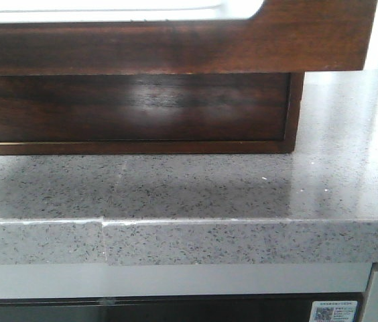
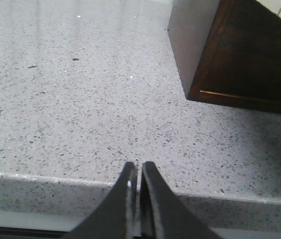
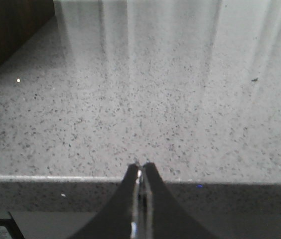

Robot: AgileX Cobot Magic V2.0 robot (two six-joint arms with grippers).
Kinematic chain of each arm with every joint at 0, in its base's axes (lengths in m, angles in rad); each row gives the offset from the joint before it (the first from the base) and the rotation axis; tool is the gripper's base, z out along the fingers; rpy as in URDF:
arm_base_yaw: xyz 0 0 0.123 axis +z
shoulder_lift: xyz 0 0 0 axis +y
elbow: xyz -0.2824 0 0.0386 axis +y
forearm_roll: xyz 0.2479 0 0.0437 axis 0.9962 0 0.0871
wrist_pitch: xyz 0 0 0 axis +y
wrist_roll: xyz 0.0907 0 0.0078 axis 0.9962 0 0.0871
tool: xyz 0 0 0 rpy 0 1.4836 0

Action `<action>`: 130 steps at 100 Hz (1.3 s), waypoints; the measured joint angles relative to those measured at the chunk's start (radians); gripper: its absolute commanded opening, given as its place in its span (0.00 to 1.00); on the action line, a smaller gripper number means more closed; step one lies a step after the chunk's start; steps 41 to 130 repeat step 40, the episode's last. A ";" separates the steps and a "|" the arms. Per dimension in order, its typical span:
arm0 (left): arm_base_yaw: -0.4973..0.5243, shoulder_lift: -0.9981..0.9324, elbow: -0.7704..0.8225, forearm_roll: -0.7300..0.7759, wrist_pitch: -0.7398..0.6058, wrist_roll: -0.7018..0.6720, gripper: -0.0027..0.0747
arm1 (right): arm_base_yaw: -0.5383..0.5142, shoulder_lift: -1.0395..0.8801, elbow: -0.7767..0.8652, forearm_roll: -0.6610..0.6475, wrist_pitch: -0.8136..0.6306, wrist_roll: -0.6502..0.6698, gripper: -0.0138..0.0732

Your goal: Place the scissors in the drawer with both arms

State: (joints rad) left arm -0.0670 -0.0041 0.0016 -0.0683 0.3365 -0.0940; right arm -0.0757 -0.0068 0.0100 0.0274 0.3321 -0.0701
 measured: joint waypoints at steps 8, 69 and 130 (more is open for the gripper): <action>0.000 0.000 0.000 0.000 0.000 0.000 0.01 | 0.000 0.000 0.000 0.000 0.000 -0.001 0.09; 0.000 0.000 0.000 0.000 0.000 0.000 0.01 | 0.000 0.000 0.000 0.000 0.000 -0.005 0.09; 0.000 0.000 0.000 0.000 0.000 0.000 0.01 | 0.000 0.000 0.000 0.000 0.000 -0.005 0.09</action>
